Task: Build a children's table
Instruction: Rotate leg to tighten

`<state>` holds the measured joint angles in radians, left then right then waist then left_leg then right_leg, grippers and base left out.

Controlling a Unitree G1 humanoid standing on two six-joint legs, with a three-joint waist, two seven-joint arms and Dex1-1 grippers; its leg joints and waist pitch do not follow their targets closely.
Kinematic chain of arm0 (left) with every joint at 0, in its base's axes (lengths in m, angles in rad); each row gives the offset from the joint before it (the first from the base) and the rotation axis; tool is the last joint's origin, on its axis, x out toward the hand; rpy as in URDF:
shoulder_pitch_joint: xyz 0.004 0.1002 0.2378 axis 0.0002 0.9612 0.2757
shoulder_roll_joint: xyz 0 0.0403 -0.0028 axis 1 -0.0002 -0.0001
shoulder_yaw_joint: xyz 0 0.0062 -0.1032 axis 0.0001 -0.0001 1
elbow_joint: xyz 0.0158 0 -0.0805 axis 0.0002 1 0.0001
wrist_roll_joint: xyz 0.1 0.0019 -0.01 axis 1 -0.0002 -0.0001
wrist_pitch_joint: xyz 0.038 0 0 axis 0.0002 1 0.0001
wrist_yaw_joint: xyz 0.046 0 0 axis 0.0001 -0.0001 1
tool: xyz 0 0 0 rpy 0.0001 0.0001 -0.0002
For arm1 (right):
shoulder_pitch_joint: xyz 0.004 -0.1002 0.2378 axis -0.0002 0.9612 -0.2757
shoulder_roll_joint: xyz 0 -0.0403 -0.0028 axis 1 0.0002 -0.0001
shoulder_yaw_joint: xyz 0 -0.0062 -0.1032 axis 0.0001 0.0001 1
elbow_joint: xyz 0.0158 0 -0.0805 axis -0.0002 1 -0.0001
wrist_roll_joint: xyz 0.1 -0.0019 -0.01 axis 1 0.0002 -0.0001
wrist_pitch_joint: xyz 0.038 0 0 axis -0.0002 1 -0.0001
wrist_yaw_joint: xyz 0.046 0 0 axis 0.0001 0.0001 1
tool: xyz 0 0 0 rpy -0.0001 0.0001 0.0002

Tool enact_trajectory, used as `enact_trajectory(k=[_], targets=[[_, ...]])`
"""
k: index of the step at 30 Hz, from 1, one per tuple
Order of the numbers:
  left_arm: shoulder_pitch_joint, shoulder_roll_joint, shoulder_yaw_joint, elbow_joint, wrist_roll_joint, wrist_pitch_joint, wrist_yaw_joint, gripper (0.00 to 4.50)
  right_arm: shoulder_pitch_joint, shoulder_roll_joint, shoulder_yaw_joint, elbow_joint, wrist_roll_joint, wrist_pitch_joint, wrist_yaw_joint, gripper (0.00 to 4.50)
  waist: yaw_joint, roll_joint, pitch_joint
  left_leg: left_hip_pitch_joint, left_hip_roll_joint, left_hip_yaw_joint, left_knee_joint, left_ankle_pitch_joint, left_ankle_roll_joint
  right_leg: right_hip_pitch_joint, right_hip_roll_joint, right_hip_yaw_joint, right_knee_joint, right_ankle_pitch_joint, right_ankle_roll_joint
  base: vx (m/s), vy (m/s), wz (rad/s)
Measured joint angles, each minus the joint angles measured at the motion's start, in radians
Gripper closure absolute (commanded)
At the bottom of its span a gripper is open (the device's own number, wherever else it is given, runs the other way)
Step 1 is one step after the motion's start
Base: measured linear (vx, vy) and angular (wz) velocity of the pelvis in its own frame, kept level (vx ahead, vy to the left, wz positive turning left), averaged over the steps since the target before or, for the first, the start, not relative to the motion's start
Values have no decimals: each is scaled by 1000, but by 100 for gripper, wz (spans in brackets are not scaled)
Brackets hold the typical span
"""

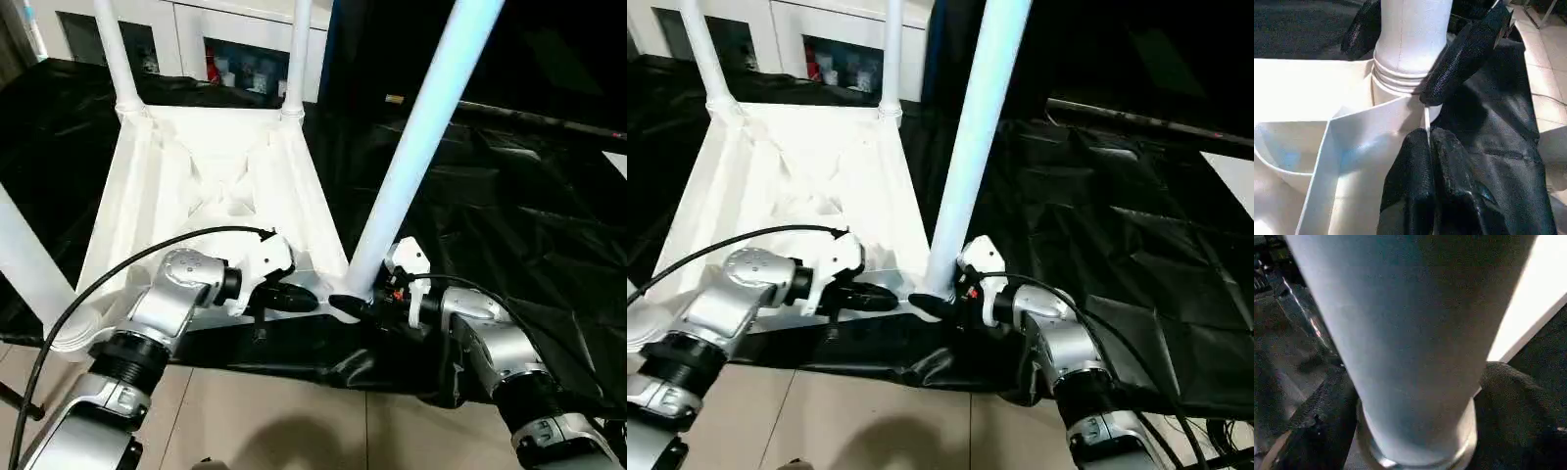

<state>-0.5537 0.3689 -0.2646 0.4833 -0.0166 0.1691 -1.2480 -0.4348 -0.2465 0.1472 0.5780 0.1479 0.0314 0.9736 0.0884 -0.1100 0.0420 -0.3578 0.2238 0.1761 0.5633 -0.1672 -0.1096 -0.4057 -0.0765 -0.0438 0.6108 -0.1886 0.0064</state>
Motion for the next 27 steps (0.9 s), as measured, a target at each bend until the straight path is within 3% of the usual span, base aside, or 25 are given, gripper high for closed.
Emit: enact_trajectory(k=[11,18,27], targets=[[15,17,7,-24,-13,19,-4,450,12,4,0,-13,19,4,30,167,-2,0,0,0,0,0,0,0,0,0,0,0,0,0,0,0,0,0],[28,7,29,-26,-37,19,11,450,18,14,-2,-17,18,10,7,178,-2,-8,0,0,0,0,1,0,0,0,1,0,0,-1,-1,0,0,0],[-96,-190,19,165,77,30,381,450,-63,197,-131,123,-21,35,-541,180,-6,-12,-1,5,0,-3,1,0,-1,2,1,0,1,0,2,0,0,0]])
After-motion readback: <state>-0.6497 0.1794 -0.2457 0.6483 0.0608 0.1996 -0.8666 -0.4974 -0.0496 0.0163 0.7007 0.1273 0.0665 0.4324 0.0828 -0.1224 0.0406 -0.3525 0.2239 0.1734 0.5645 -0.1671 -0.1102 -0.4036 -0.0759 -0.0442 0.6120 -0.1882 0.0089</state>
